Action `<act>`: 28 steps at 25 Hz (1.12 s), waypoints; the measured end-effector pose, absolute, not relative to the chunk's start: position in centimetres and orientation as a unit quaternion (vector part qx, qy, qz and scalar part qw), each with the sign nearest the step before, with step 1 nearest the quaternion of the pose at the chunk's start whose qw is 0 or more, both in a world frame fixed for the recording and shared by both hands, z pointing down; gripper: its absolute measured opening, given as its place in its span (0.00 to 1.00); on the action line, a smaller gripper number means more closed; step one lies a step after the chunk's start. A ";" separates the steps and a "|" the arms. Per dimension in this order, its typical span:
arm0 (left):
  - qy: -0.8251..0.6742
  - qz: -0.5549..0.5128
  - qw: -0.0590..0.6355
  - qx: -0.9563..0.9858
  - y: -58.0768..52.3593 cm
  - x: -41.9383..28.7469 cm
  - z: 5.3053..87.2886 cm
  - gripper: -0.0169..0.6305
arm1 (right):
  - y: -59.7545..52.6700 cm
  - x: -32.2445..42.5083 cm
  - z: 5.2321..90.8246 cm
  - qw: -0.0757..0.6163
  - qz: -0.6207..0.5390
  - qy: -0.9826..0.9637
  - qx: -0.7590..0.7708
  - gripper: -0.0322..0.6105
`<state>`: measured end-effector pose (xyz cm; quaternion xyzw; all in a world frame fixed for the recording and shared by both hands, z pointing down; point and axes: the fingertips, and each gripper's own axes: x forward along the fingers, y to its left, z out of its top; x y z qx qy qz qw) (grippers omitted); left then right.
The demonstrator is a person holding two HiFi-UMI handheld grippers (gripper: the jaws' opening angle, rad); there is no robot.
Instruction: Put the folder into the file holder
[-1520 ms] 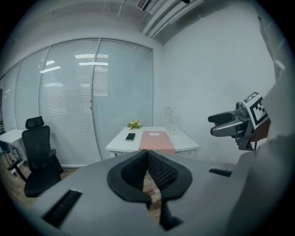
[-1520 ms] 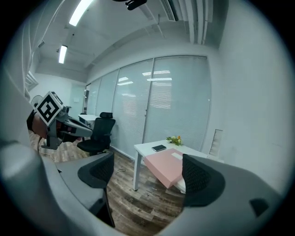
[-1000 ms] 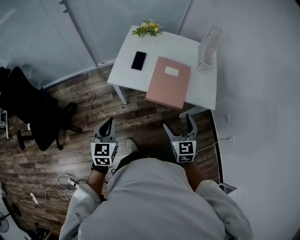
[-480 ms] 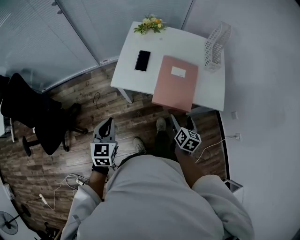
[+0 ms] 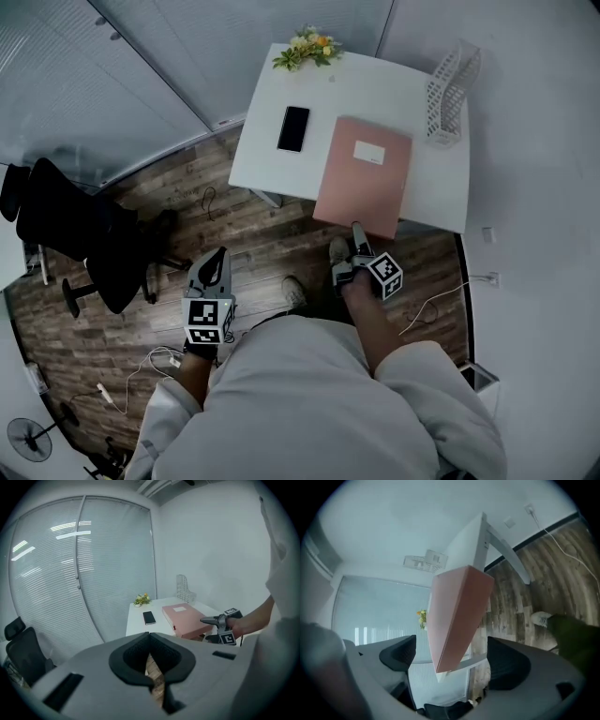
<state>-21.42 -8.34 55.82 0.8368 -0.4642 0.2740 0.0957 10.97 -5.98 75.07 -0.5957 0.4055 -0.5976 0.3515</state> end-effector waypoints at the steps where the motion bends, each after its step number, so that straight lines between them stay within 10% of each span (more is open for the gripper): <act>1: -0.464 0.278 0.096 0.836 -8.6 -21.4 55.9 0.04 | -6.4 10.9 75.7 0.366 -0.600 0.398 -0.590 0.77; 20: -0.432 0.336 0.098 0.831 -9.7 -21.5 58.2 0.04 | -12.8 11.4 79.3 0.485 -0.567 0.376 -0.550 0.76; 28: -0.422 0.325 0.102 0.840 -9.7 -20.8 58.3 0.04 | -10.5 13.1 78.0 0.456 -0.555 0.398 -0.571 0.61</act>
